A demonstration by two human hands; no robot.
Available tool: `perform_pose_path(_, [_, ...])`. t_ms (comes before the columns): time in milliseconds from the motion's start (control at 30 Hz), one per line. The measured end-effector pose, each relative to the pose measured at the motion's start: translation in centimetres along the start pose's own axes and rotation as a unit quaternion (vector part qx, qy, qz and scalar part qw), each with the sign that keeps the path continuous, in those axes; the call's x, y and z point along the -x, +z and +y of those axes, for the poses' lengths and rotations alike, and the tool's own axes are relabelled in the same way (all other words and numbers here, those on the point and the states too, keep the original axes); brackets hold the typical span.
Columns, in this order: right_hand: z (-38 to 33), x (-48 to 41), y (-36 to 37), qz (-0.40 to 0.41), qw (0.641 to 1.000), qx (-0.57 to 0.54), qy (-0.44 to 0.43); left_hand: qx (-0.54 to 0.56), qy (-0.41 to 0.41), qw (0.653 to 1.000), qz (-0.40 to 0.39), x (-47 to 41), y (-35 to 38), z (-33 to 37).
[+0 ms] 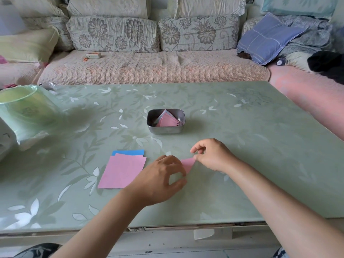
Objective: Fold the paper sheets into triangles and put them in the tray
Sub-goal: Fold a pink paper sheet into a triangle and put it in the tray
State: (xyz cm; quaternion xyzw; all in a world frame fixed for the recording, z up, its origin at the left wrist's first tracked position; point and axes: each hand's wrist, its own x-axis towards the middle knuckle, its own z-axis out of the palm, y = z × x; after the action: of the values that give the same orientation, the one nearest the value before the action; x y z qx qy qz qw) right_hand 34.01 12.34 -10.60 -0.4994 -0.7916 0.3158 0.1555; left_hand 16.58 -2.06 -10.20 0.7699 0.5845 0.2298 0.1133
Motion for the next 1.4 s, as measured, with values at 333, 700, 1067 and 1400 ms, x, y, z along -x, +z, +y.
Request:
perform_pose_path(333, [0.9, 0.4, 0.3, -0.003, 0.994, 0.064, -0.093, -0.053, -0.022, 0.998, 0.038, -3.0, 1.0, -0.3])
perform_pose_path(700, [0.4, 1.1, 0.1, -0.026, 0.990, 0.077, -0.113, 0.022, -0.068, 0.997, 0.023, -3.9, 0.5, -1.1])
perform_pose_path(1067, [-1.8, 1.3, -1.0, -0.077, 0.975, -0.209, -0.003, -0.079, 0.023, 0.993, 0.085, -3.3, -0.8, -1.6])
perform_pose_path(1400, [-2.7, 1.9, -1.5, -0.047, 0.956, -0.280, -0.066, 0.103, -0.103, 0.974, 0.174, -3.5, -1.8, -0.8])
